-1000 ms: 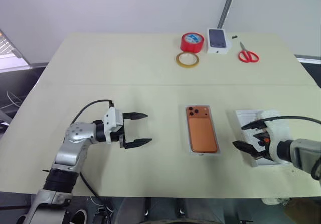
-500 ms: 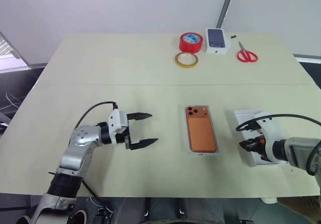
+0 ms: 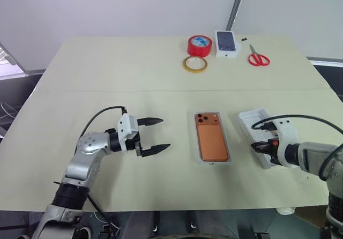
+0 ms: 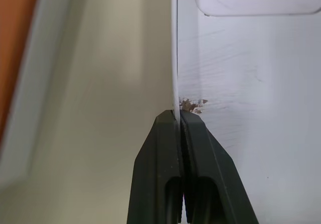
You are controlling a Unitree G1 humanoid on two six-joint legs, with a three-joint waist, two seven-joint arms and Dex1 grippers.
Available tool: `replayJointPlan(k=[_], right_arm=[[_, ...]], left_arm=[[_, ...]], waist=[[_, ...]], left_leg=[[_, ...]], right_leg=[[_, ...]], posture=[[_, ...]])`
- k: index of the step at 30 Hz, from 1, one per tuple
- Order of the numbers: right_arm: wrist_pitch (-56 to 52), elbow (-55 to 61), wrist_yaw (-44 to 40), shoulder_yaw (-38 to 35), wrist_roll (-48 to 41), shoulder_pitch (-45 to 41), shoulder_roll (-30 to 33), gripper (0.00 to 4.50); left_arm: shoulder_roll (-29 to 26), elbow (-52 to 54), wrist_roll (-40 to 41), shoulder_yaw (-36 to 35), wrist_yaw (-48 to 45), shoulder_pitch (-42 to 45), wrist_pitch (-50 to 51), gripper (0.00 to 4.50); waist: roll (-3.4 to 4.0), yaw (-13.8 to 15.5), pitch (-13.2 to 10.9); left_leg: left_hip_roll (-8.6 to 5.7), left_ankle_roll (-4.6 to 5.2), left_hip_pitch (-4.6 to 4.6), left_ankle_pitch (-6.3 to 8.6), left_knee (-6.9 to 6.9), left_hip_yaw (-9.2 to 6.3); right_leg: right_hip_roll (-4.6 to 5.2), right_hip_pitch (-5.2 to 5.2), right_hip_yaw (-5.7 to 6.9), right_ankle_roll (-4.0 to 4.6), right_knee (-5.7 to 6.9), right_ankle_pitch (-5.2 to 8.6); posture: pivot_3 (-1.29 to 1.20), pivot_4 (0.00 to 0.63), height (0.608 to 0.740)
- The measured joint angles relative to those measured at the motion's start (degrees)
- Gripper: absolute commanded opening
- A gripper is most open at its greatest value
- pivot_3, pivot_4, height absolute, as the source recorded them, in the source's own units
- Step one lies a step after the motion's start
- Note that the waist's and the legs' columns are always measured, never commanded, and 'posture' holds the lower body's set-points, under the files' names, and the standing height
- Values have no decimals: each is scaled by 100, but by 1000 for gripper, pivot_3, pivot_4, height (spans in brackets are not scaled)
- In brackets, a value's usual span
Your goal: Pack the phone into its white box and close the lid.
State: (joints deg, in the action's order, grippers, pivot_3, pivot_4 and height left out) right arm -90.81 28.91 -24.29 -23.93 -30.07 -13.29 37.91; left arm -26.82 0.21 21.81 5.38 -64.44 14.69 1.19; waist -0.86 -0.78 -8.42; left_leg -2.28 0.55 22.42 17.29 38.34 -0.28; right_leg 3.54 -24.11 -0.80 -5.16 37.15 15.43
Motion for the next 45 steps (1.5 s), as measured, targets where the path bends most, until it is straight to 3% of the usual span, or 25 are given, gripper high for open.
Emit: replayJointPlan(k=[12, 15, 19, 24, 27, 32, 36, 42, 45], right_arm=[[-129, -491, 211, -2064, -1055, -2550, -3053, 36], [-130, -549, 448, -2177, -1463, -2472, -3560, 36], [-130, -291, 717, -1778, -2364, -1663, -3936, 36], [-78, -199, 1524, -1531, -4195, -1087, -3975, 36], [600, -339, 2411, -680, -6048, -490, -3261, 36], [1859, -506, 3441, 779, -7867, 508, -1973, 36], [2539, -651, 3531, 1359, -8097, 759, -1535, 0], [3217, -1038, 3669, 1736, -8109, 579, -1532, 0], [3377, -1149, 3708, 1849, -8110, 589, -1528, 0]], left_arm=[[187, -205, 2, -8, 358, 188, 140, 4500], [229, -158, -5, -8, 506, 191, 205, 4500], [258, -35, 12, -18, 722, 208, 385, 4500], [243, 12, 26, -80, 848, 236, 501, 4500], [247, 88, 105, -159, 876, 243, 602, 4500], [282, 362, 153, -167, 939, 169, 713, 4500], [325, 525, 208, -147, 917, 88, 741, 3241], [498, 554, 178, 134, 942, -79, 737, 176], [575, 520, 20, 321, 956, -112, 663, 10]], waist=[[12, 13, -3], [15, 12, -3], [17, -3, -3], [22, -41, -6], [24, -40, -7], [22, -25, -6], [22, -49, -6], [21, 4, -6], [21, 11, -6]], left_leg=[[-1, -2, 7, -1, -7, -2], [-2, -2, 11, -1, -7, 0], [-3, -1, 12, -1, -9, 0], [-2, -2, 7, -1, -9, 2], [-2, -2, 8, -1, -12, 2], [-2, 3, 9, 0, -7, 3], [1, 7, 6, -3, -6, 5], [2, 9, 10, -2, -4, 4], [2, 10, 11, -2, -4, 4]], right_leg=[[0, -18, 2, 0, 13, -1], [2, -20, 1, 0, 10, -1], [3, -22, 1, 0, 10, -1], [2, -22, -1, 0, 13, -1], [3, -21, 0, 0, 10, -1], [4, -11, 0, -1, -2, 0], [0, -9, -1, -1, -1, 0], [-1, -7, 0, -1, -5, 0], [0, -7, 0, -1, -7, 0]], posture=[[0, 150, 740], [0, 150, 740], [0, 150, 740], [0, 150, 740], [0, 150, 740], [0, 150, 740], [0, 150, 740], [0, 150, 740], [0, 150, 740]])
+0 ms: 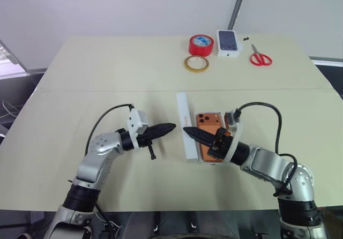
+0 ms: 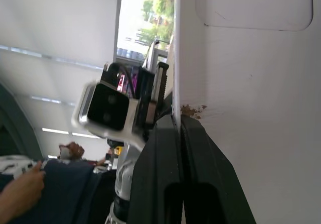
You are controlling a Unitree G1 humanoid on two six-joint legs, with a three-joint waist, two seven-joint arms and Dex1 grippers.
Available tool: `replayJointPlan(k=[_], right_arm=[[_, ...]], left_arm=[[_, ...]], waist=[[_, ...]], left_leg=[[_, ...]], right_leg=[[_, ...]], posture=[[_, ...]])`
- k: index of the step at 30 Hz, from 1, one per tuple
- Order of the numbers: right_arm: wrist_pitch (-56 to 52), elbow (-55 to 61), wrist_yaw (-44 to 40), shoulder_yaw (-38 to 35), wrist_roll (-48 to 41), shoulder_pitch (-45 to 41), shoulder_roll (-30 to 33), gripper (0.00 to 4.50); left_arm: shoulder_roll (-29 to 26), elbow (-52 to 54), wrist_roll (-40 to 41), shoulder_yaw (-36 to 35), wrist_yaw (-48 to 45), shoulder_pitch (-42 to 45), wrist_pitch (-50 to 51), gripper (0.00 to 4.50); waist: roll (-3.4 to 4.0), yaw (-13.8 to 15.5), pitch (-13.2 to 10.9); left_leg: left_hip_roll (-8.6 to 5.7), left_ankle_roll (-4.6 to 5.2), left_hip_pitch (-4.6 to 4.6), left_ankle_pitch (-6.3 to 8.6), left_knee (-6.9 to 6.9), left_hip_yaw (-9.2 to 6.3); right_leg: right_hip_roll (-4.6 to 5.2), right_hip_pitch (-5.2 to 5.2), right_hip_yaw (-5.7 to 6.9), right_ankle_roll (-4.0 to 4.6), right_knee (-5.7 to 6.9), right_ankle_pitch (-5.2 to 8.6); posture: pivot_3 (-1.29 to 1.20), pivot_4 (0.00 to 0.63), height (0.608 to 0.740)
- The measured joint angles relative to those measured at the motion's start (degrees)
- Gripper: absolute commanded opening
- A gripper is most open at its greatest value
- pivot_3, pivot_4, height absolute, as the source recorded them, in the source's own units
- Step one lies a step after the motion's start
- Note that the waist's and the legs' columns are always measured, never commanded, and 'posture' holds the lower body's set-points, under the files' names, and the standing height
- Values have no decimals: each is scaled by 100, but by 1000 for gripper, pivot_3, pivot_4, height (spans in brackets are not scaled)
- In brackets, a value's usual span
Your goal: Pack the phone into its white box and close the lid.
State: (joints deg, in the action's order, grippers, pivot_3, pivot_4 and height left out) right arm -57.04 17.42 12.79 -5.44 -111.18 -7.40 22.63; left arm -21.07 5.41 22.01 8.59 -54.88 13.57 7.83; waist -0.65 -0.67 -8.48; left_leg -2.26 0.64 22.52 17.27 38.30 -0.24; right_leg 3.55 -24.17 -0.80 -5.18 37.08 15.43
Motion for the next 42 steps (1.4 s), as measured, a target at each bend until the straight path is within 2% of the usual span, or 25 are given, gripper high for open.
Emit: replayJointPlan(k=[8, 11, 15, 18, 22, 25, 29, 31, 33, 35, 36, 42], right_arm=[[256, -120, -22, 35, -42, 86, 323, 0], [267, -206, -94, -103, -49, 151, 334, 867], [262, -241, -170, -253, -46, 192, 659, 2738], [232, -288, -410, -537, 57, 368, 1205, 2738], [38, -418, -1229, -1340, 514, 836, 2175, 2738], [11, -433, -2042, -1584, 1355, 1037, 2580, 2738], [433, -516, -2742, -1553, 2765, 1001, 2658, 2738], [875, -377, -2972, -1295, 3667, 987, 2546, 2197], [1312, -152, -3254, -950, 4441, 977, 2308, 1383], [1872, -17, -3419, -621, 5331, 947, 2139, 330], [2140, -11, -3469, -518, 5734, 926, 2093, 42], [3166, -18, -3984, -205, 7299, 916, 2047, 42]], left_arm=[[590, -910, -445, 364, 66, 241, -482, 10], [803, -1280, -533, 396, 58, 515, -603, 0], [1084, -1606, -637, 488, -6, 707, -786, 0], [1410, -1929, -731, 661, -23, 830, -958, 0], [1747, -2337, -837, 807, -9, 1002, -1088, 0], [1894, -2461, -882, 820, -7, 1078, -1127, 0], [1910, -2482, -889, 841, -27, 1106, -1179, 0], [1853, -2471, -875, 785, -24, 1125, -1140, 0], [1712, -2397, -839, 697, -20, 1178, -1045, 0], [1531, -2210, -769, 542, 24, 1216, -812, 0], [1452, -2147, -755, 492, 44, 1248, -687, 0], [903, -2065, -873, 427, -15, 1273, -192, 0]], waist=[[0, 0, 0], [-1, 9, 0], [-1, 22, 0], [-1, 57, 0], [0, 121, -1], [0, 121, -1], [0, 120, -1], [0, 127, -1], [2, 125, 0], [2, 129, -1], [4, 135, 0], [3, 140, 0]], left_leg=[[0, 1, -1, 0, 0, 0], [0, 1, 0, 0, 1, 0], [0, 6, 2, 3, 4, 1], [-1, 10, 3, 5, 6, 1], [0, 17, 5, 9, 11, 6], [3, 17, 1, 9, 12, 7], [3, 17, -4, 9, 12, 7], [3, 17, -4, 9, 13, 7], [3, 17, -4, 9, 13, 6], [3, 17, -4, 8, 15, 6], [2, 16, -3, 8, 16, 6], [1, 15, -3, 8, 16, 5]], right_leg=[[0, 3, 0, 0, -1, 0], [0, 5, 1, 0, -1, 0], [1, 6, 1, -1, -5, 0], [1, 10, 2, -1, -13, 0], [-3, 11, 2, -2, -14, 0], [-8, 14, 2, -2, -12, 0], [-10, 18, 1, -2, -12, 1], [-10, 17, 1, -3, -11, 1], [-11, 16, 1, -3, -10, 1], [-11, 16, 1, -3, -10, 1], [-10, 16, 1, -3, -10, 1], [-10, 16, 1, -3, -10, 1]], posture=[[0, 150, 740], [0, 150, 740], [0, 150, 740], [0, 150, 740], [0, 150, 740], [0, 150, 740], [0, 150, 740], [0, 150, 740], [0, 150, 740], [0, 150, 740], [0, 150, 740], [0, 150, 740]])
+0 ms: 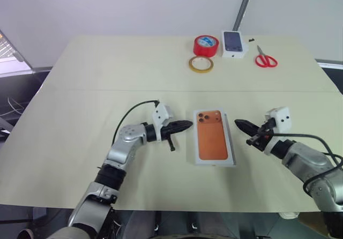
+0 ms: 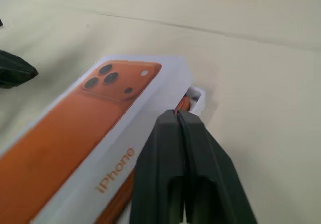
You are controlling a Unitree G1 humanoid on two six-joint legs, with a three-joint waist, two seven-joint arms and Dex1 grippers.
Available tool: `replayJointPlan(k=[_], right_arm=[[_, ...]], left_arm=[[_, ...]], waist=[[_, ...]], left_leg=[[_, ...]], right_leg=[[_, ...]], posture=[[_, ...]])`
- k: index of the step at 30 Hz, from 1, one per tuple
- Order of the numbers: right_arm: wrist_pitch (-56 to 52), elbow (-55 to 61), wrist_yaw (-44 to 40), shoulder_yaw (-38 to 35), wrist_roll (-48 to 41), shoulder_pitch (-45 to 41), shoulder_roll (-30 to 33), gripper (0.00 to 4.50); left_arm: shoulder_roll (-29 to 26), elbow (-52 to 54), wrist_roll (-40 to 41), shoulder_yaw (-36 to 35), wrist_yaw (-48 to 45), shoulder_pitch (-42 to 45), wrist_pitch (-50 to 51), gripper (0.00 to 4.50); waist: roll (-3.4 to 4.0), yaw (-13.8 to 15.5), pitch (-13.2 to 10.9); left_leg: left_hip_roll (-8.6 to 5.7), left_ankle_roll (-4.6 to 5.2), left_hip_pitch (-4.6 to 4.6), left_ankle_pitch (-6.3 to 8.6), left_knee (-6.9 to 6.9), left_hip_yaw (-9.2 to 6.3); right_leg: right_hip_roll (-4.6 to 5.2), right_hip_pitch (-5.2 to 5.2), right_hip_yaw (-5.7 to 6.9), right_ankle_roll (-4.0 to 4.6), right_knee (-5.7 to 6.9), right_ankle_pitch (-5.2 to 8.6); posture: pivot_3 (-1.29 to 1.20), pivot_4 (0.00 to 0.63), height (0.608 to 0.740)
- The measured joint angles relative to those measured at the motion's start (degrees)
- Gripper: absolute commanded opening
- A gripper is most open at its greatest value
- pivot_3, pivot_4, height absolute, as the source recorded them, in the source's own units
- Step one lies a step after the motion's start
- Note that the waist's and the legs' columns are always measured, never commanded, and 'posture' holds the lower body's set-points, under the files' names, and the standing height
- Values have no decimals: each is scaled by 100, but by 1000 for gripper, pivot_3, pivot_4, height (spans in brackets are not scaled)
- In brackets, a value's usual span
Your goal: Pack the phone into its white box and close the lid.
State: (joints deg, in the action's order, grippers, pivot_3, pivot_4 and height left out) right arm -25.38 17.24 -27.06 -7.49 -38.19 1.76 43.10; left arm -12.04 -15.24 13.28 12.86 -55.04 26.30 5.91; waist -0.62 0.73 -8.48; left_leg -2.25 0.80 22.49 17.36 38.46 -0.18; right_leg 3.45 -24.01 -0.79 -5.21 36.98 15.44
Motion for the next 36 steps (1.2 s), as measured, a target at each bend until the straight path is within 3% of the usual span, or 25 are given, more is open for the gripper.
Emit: replayJointPlan(k=[8, 20, 36], right_arm=[[253, 24, -363, 278, 840, 178, -224, 42], [270, 24, -396, -49, 1298, 208, -400, 42], [356, -71, -539, -71, 1856, 334, -465, 42]], left_arm=[[200, -494, -335, 240, 4, 51, -136, 0], [748, -891, -393, 207, 98, 259, -81, 0], [855, -859, -456, 224, 46, 339, 147, 0]], waist=[[1, 3, 0], [1, 8, 1], [1, 5, 1]], left_leg=[[0, -1, -1, 0, 3, -1], [-1, 0, 0, 2, 13, -2], [-1, 1, 1, 2, 20, -2]], right_leg=[[4, 1, 0, 1, 0, 0], [5, 5, 0, 1, 4, 0], [5, 5, 1, 1, 8, 0]], posture=[[0, 150, 740], [0, 150, 740], [0, 150, 740]])
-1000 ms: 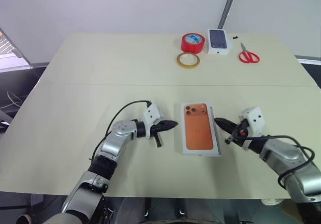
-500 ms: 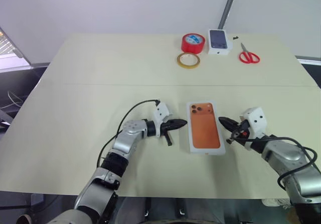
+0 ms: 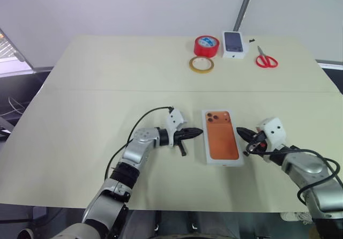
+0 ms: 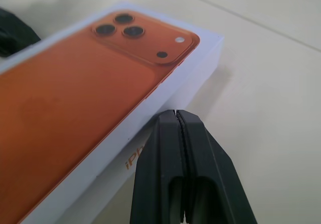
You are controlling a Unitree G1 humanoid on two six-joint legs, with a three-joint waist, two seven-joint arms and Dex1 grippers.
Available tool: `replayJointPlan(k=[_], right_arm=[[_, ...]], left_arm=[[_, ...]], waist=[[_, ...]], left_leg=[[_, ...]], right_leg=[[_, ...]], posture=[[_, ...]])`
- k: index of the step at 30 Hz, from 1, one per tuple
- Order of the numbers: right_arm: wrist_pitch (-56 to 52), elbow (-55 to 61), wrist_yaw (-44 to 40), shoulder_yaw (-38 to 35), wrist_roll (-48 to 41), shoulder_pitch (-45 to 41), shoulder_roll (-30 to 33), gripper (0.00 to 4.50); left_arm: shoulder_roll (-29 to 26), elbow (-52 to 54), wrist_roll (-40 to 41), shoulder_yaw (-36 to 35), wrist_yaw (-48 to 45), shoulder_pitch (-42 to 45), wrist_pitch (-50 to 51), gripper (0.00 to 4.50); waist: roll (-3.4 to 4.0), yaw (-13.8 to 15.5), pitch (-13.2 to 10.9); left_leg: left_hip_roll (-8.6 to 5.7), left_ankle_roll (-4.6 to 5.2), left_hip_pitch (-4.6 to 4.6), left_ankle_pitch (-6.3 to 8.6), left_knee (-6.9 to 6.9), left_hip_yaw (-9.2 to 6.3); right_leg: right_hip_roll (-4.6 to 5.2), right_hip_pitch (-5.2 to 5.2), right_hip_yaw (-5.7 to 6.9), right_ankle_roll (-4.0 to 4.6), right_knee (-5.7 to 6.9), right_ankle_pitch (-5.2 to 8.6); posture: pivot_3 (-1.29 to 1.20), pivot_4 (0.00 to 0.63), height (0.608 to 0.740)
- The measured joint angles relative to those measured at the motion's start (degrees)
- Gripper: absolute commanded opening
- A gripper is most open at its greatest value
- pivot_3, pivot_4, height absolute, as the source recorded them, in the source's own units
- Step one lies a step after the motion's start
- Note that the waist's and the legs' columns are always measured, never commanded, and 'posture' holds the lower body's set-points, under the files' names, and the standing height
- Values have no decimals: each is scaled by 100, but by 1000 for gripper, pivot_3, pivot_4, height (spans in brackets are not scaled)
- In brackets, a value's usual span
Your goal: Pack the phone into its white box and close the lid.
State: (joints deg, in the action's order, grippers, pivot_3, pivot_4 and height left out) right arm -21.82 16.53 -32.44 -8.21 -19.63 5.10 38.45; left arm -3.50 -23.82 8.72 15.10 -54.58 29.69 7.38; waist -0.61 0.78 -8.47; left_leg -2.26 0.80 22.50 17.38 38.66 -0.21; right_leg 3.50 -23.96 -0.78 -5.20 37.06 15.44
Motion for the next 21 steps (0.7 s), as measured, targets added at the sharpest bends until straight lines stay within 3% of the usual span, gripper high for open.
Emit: replayJointPlan(k=[12, 17, 21], right_arm=[[184, -163, -225, 62, 430, -47, 16, 42], [183, -232, -541, -613, -451, -440, -195, 42], [140, 133, -944, -514, -822, -346, -203, 42]], left_arm=[[-194, 172, -414, 274, -3, 32, -74, 0], [269, 126, 222, -297, 192, 396, 346, 0], [589, -111, 380, -449, 275, 1071, 247, 0]], waist=[[1, -4, 1], [1, 2, -3], [1, 0, -2]], left_leg=[[0, 0, 0, 0, 7, -1], [0, 2, 8, 1, 22, -3], [-1, 13, 3, 8, 24, -6]], right_leg=[[-1, 1, 0, 0, 4, 0], [-1, 1, 2, 0, 6, 0], [-3, 11, 6, -1, 4, 0]], posture=[[0, 150, 740], [0, 150, 740], [0, 150, 740]])
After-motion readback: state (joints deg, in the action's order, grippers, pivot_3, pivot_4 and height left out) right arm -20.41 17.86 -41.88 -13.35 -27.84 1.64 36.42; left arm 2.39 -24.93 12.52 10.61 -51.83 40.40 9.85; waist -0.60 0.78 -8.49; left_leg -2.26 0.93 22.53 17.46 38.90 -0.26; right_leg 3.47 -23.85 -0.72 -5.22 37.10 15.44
